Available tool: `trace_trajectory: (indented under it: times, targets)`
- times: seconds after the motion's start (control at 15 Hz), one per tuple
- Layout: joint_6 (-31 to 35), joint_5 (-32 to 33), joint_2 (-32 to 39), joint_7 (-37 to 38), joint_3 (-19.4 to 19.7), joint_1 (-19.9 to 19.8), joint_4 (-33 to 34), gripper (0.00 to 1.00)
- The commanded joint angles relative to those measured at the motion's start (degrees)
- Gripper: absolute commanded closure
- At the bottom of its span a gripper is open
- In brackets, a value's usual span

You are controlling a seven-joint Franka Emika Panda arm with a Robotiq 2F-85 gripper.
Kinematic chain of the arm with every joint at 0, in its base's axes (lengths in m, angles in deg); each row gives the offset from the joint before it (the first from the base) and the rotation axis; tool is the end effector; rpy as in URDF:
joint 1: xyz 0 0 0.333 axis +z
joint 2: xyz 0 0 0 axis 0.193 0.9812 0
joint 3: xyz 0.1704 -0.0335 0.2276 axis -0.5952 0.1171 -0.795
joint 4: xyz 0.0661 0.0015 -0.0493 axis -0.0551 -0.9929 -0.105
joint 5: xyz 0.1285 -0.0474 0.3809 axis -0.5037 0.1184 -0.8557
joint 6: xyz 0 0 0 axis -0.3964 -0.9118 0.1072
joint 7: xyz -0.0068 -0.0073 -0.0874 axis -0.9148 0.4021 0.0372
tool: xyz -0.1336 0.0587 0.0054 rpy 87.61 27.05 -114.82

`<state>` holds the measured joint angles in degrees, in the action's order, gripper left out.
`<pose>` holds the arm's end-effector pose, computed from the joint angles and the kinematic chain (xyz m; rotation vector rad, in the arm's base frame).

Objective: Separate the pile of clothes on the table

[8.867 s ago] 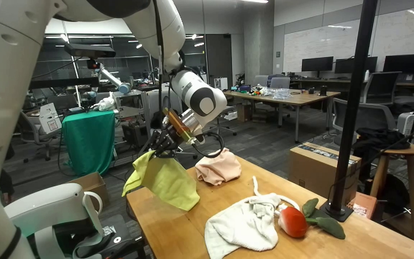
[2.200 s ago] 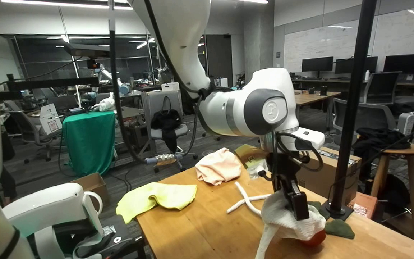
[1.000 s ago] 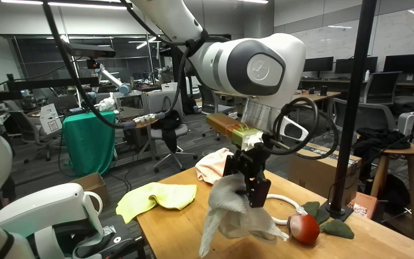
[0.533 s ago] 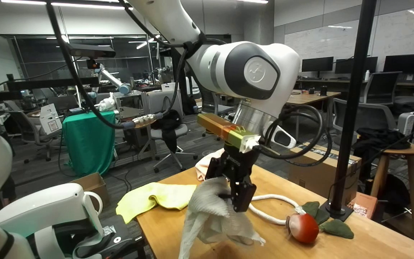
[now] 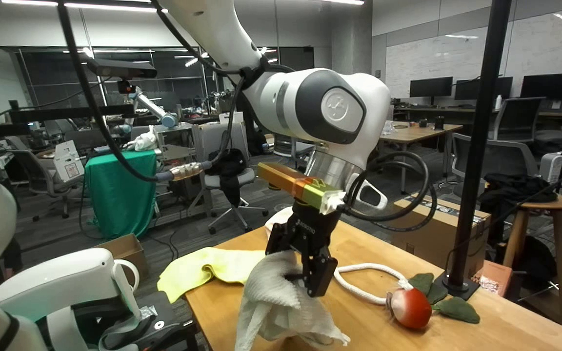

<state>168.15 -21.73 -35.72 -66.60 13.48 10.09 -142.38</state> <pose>0.4166 -0.0372 0.2087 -2.9863 -0.1648 0.8315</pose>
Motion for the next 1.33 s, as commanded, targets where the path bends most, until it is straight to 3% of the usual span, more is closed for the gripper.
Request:
trace_trajectory:
  times: [0.0,0.67,0.87,1.27]
  targets:
    - [1.6,2.0,-0.6,1.4,-0.7,-0.3,-1.4,0.71]
    - [7.4,1.1,1.3,9.3,-0.8,-0.1,-1.4,0.0]
    - [14.1,2.3,2.3,13.9,-1.3,0.5,-1.1,0.0]
    - [33.6,6.4,8.2,27.9,-1.6,2.3,0.3,0.0]
